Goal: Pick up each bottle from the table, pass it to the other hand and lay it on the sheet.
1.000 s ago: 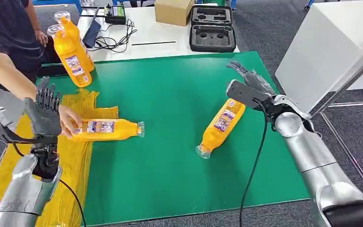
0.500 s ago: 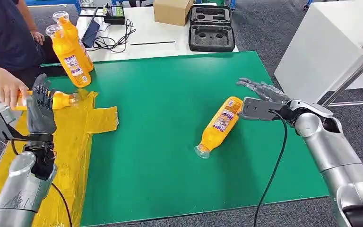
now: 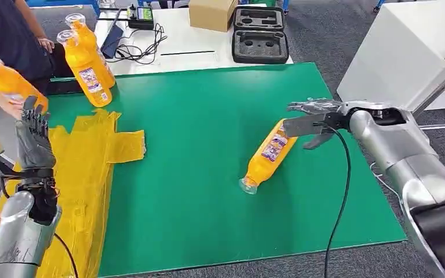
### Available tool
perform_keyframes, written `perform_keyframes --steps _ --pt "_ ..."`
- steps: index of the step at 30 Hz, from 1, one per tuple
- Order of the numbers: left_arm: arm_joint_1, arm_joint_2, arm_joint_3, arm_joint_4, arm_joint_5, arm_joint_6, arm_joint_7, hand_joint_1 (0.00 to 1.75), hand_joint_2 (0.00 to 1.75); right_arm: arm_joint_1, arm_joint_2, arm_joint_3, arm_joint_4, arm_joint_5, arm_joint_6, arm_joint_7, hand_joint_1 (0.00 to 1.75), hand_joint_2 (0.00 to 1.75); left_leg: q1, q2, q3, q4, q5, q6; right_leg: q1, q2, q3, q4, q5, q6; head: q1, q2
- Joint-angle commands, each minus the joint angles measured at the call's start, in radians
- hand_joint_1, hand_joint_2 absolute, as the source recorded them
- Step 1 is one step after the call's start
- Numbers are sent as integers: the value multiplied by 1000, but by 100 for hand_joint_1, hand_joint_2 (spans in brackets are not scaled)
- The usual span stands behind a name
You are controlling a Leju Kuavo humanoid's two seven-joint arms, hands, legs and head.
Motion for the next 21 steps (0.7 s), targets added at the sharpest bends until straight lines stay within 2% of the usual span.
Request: perform_keyframes --steps 1,11,16,21 --pt "-37 -33 27 37 -5 6 8 0 0 -97 54 128 168 6 -8 6 0 175 1 0 4 2 -3 -1 1 1 4 1 -3 -2 0 0" --pt "-37 -33 27 37 -5 6 8 0 0 -97 54 128 168 6 -8 6 0 175 0 0 2 1 -2 -1 0 1 2 1 -1 -2 0 0" --pt "-93 -35 6 83 -14 9 14 0 0 -136 70 240 211 58 28 12 0 175 0 0 3 2 -3 -2 1 1 3 2 -2 -3 0 0" --pt "-179 -18 -58 162 -10 -11 18 0 0 -172 -42 364 95 53 71 -60 0 175 0 -5 0 2 -1 -1 0 -4 1 2 -2 -2 0 0"
